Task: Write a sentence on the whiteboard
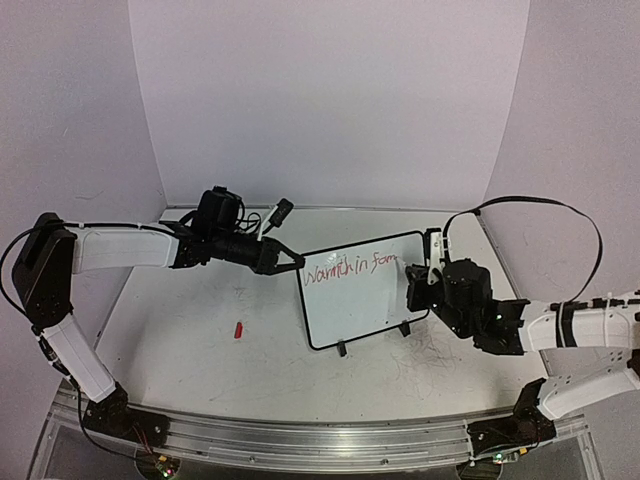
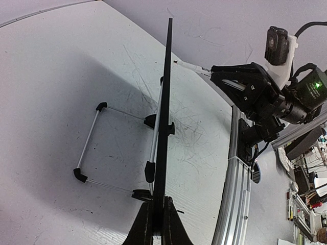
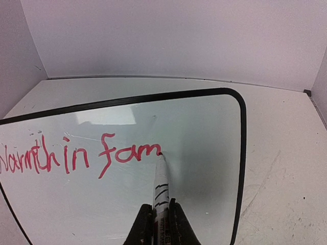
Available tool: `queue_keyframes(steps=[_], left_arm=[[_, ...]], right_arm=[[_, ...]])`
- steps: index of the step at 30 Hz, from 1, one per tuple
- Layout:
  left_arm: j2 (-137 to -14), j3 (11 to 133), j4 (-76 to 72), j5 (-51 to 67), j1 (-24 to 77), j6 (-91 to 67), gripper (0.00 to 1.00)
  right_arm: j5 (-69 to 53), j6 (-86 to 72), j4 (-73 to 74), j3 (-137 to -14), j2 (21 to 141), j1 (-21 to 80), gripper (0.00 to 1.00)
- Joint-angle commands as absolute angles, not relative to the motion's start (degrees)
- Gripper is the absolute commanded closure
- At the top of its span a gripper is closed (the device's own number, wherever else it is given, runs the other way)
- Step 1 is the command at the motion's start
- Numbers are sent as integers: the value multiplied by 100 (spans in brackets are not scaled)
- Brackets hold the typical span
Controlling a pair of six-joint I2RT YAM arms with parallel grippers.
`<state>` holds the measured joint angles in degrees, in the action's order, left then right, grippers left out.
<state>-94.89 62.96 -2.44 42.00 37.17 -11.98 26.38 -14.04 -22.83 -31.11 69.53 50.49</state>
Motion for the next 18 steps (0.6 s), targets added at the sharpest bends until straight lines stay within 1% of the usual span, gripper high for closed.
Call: queue_keyframes(steps=[1,3,7,18], left_arm=[[-9277,6320,-351,4315,3691,-1125,100],[-9260,6320,-348,4318,3692,-1125,100],[-9255,6325,-351,4329,3691,-1125,100],[-9255,6316,-350,4332,3692,-1125,100]], right_arm=[[2656,-1206,-2388,-3273,6375,5016,100],[2672,-1149,-2405,-3271,6279,4966,100],[2385,-973,-2540,-3247,6459,4781,100],[1920,-848,-3048,-3082,6628,4655,100]])
